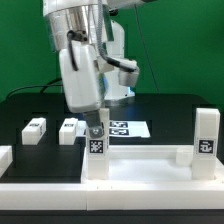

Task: Assemble desk

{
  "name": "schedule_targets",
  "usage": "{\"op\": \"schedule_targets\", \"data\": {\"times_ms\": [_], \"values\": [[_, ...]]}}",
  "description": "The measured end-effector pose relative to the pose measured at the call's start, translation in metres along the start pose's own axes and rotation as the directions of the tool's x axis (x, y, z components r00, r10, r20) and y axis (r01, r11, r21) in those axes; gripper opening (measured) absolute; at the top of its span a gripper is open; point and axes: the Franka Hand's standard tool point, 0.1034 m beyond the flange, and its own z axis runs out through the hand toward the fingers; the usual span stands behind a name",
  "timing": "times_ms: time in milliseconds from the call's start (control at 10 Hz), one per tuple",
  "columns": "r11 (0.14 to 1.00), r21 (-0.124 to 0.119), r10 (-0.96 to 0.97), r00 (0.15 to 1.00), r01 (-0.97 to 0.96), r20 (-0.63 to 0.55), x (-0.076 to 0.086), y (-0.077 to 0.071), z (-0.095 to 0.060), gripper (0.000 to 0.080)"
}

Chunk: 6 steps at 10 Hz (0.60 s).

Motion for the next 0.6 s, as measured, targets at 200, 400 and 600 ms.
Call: {"op": "schedule_targets", "data": {"times_ms": [200, 400, 600], "values": [[0.956, 0.001, -0.292, 0.956, 0.292, -0.003, 0.0009, -0.0019, -0.0017, 0.0638], [0.903, 0.000, -0.429, 0.903, 0.429, -0.004, 0.0002, -0.0020, -0.0013, 0.0647], [0.835, -0.001, -0.550, 0.835, 0.550, -0.004, 0.0008, -0.0018, -0.0014, 0.0649]]}}
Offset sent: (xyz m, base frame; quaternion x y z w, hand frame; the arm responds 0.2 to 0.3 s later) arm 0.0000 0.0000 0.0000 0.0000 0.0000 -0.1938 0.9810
